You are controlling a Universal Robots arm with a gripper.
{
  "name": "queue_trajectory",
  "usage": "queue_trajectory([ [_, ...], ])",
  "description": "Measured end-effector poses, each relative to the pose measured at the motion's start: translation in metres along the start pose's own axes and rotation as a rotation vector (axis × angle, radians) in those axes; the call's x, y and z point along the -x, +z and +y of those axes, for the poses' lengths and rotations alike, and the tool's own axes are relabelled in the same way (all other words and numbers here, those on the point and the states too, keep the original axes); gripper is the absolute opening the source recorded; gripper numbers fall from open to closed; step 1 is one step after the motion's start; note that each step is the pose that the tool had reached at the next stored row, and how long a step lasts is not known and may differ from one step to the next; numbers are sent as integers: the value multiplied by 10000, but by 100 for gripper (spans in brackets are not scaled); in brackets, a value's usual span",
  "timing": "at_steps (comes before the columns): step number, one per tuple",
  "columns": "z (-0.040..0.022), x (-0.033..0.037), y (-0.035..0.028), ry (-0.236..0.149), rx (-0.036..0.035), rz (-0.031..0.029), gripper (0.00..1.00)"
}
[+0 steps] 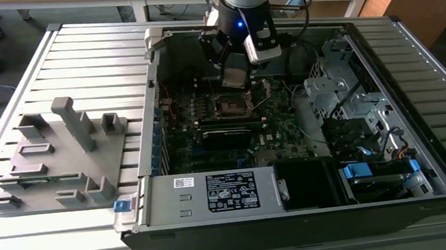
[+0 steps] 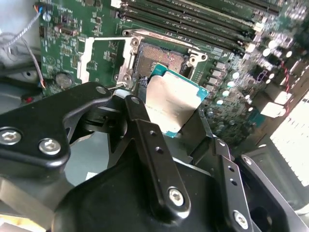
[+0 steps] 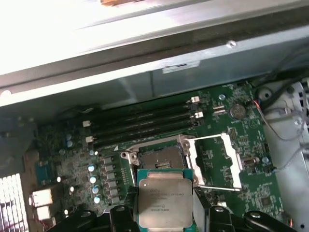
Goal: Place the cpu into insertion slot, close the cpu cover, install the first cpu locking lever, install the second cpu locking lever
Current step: 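Place the cpu into insertion slot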
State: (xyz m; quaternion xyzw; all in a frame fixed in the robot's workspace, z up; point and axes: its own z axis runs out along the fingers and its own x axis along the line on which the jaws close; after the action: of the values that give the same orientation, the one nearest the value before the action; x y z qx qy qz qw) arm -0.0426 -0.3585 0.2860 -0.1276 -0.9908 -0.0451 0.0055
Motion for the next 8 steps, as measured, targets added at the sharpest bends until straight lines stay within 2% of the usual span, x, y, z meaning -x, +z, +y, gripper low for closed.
queue_trajectory([
  [8,-1,0,7,1461,31,-129,54],
])
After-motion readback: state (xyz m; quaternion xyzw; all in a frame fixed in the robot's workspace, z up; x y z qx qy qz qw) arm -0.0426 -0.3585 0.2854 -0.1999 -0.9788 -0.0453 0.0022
